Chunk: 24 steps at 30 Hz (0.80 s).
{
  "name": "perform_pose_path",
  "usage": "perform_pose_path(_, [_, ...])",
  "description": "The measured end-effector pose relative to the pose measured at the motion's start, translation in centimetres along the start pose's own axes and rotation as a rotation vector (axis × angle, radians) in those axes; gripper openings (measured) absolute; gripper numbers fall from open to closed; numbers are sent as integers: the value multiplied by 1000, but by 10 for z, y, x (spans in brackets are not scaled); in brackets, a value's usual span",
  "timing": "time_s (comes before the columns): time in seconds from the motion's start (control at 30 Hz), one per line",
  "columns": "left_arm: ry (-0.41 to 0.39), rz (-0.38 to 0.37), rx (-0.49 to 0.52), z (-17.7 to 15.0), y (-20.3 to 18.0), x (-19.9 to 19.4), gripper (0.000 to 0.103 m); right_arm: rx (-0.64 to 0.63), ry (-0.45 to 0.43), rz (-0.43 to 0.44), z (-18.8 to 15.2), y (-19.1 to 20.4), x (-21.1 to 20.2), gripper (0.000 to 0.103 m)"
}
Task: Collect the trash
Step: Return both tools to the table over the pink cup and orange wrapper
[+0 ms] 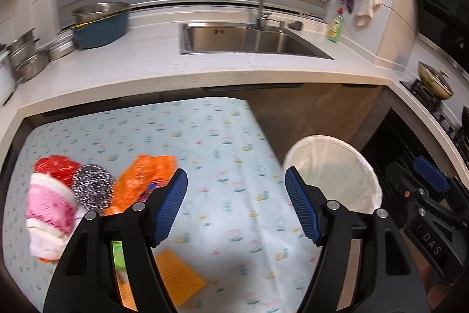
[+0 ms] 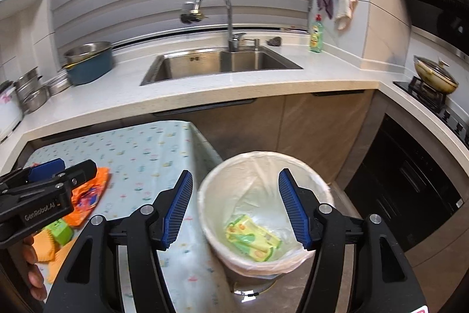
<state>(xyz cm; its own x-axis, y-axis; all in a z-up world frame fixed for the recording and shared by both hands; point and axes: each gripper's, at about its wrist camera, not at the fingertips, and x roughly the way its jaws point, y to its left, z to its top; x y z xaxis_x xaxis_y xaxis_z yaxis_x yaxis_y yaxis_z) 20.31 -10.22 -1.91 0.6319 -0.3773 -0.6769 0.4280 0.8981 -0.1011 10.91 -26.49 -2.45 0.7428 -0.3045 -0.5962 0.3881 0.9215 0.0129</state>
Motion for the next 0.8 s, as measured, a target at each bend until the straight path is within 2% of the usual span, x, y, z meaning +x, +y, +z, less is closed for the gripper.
perform_pose_path(0.07, [-9,40,-11,-3,16,-11,73,-14,0,25,-3,16,-6,59])
perform_pose_path(0.27, [-4,131,-50,-14,66,-36,74,-49,11,95,-12,62,-18,60])
perform_pose_path(0.4, [9,178,-89,-26,103,-49,79,-70,22,136,-19,89,-25,60])
perform_pose_path(0.5, [20,205,-125,-35,131,-55,82,-80,31,162,-24,109,-27,64])
perform_pose_path(0.67, [44,225,-184,-49,173,-58,89,-113,56,194,-33,145,-22,64])
perform_pose_path(0.8, [72,225,-212,-54,198,-52,90,-131,80,215,-37,171,-10,65])
